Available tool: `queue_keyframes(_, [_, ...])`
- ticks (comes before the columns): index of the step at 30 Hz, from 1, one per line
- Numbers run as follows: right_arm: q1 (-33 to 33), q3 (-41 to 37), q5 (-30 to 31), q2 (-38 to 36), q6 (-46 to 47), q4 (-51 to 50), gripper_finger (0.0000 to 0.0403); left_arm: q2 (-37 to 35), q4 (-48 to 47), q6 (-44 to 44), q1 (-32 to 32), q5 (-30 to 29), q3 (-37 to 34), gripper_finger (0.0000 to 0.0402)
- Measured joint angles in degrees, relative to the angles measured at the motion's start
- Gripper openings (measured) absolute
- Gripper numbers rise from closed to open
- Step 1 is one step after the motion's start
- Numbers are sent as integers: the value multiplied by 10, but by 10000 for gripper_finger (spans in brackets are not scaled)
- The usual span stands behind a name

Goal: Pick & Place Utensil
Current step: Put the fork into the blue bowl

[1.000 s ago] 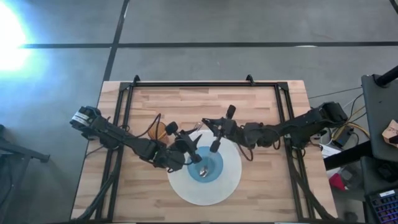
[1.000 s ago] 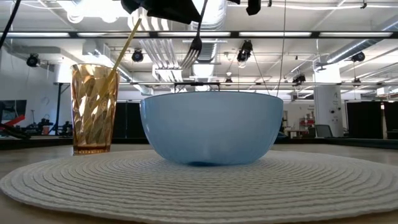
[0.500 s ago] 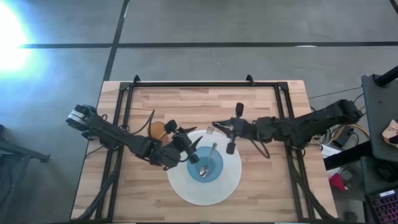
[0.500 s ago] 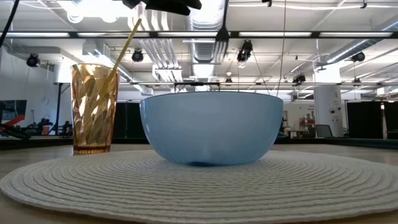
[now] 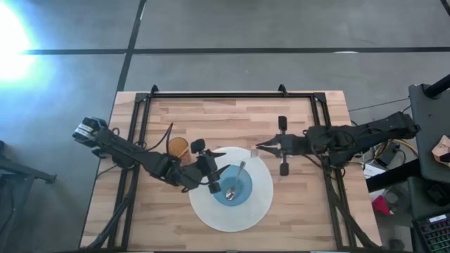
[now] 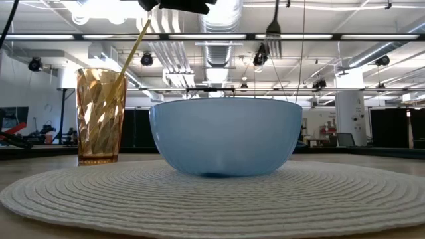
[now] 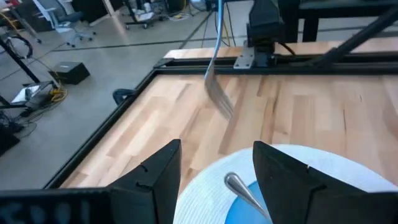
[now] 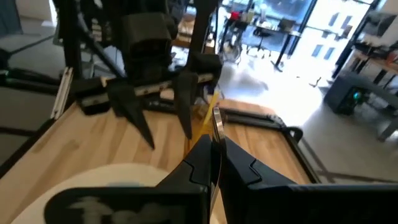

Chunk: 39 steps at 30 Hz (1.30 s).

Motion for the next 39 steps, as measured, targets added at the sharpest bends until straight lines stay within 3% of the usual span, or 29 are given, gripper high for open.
queue_keyframes(8, [0,-9,-12,-63,64,-94,8,-17,-26,-3,-10,54,0,191])
queue_keyframes(15, [0,-67,-25,-116,156,-91,8,-33,-42,1,-22,63,0,191])
queue_keyframes(23, [0,-183,-21,-165,265,57,8,-37,-69,1,-32,63,0,191])
queue_keyframes(29, [0,-266,10,-181,335,193,8,-37,-75,1,-36,63,0,191])
queue_keyframes(39, [0,-350,67,-179,416,328,8,-37,-90,1,-39,63,0,191])
